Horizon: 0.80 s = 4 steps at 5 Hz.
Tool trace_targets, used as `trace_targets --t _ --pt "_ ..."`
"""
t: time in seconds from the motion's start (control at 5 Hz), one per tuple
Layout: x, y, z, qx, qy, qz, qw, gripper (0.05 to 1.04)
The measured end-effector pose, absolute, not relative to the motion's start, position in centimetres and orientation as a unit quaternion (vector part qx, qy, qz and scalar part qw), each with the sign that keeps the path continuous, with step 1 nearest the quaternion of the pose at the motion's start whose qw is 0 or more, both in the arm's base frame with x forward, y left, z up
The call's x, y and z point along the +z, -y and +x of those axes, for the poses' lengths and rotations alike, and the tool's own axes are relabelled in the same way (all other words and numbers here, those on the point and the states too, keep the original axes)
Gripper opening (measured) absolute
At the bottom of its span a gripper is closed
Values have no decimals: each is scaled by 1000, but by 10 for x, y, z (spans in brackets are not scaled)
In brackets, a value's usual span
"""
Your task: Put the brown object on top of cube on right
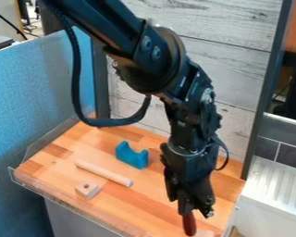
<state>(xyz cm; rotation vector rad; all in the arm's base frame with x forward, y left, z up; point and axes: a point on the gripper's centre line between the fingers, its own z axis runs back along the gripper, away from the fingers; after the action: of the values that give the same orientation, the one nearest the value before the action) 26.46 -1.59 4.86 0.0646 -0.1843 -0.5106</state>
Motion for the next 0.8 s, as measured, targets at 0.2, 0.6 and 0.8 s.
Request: trace_targets --t 0.2,0.6,0.8 --pt "43 18 265 -254 86 34 963 294" --pt "34 24 269 -256 82 40 962 294" --pt "34 27 272 -259 89 44 961 294"
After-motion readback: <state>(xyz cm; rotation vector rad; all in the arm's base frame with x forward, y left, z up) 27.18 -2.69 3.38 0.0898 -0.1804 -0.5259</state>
